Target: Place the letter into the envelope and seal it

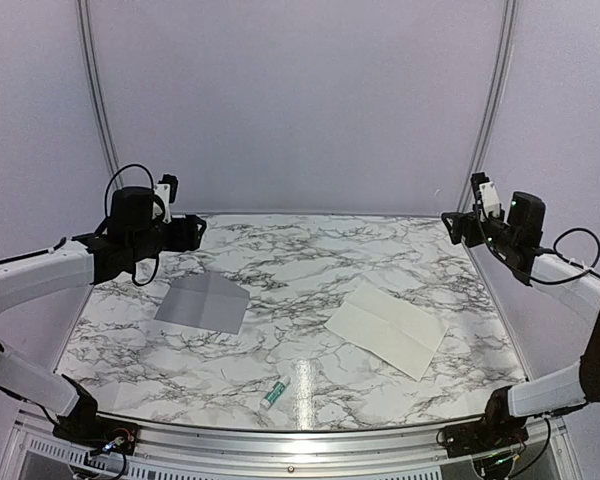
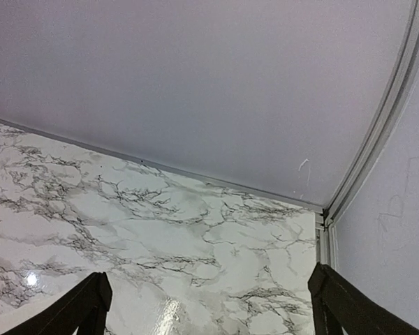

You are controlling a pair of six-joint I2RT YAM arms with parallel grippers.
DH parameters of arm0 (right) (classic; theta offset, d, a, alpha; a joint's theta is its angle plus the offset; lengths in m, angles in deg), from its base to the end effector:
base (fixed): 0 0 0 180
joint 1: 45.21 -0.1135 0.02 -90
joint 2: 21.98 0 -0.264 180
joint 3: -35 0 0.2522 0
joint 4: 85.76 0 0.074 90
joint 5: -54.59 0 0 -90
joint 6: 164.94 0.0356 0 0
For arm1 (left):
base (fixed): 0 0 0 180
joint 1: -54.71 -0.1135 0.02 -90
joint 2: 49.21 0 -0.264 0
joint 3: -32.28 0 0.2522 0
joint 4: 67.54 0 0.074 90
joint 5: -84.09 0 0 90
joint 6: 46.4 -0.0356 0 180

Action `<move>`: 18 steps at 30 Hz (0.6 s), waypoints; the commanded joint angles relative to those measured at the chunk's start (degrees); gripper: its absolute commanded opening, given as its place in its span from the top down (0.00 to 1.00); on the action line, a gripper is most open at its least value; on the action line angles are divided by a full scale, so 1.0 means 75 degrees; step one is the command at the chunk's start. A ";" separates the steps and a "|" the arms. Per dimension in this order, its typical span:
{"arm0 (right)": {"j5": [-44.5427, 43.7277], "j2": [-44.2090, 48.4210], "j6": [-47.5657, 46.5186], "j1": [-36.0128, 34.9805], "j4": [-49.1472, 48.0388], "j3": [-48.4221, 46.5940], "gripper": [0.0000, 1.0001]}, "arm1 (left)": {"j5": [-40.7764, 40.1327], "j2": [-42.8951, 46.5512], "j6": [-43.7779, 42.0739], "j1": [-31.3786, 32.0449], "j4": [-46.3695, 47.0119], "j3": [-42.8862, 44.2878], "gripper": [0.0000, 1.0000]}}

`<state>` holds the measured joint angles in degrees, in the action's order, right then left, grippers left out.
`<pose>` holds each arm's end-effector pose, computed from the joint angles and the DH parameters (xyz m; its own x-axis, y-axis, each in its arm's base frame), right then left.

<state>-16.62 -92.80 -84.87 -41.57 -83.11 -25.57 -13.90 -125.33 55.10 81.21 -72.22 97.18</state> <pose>0.2866 -0.0067 0.2939 -0.1758 -0.1524 -0.9726 -0.2879 0.9527 -0.0973 0.2789 -0.1335 0.2908 -0.3045 -0.0688 -0.9500 0.2669 0.9513 -0.1544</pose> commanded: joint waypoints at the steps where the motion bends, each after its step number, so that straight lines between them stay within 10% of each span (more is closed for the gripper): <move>1: 0.0622 -0.0056 -0.0243 0.0124 0.0569 -0.0295 0.03 | -0.0019 -0.0441 -0.0046 0.0206 -0.1398 0.0599 0.18; 18: 0.2864 -0.0899 -0.2205 -0.0221 0.2557 -0.0796 0.03 | 0.0248 -0.1823 0.1404 -0.0963 -0.2864 0.0516 0.01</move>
<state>1.74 -98.97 -97.70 -41.57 -67.79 -28.54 -12.96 -136.69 62.27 76.78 -90.82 102.25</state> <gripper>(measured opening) 0.971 0.988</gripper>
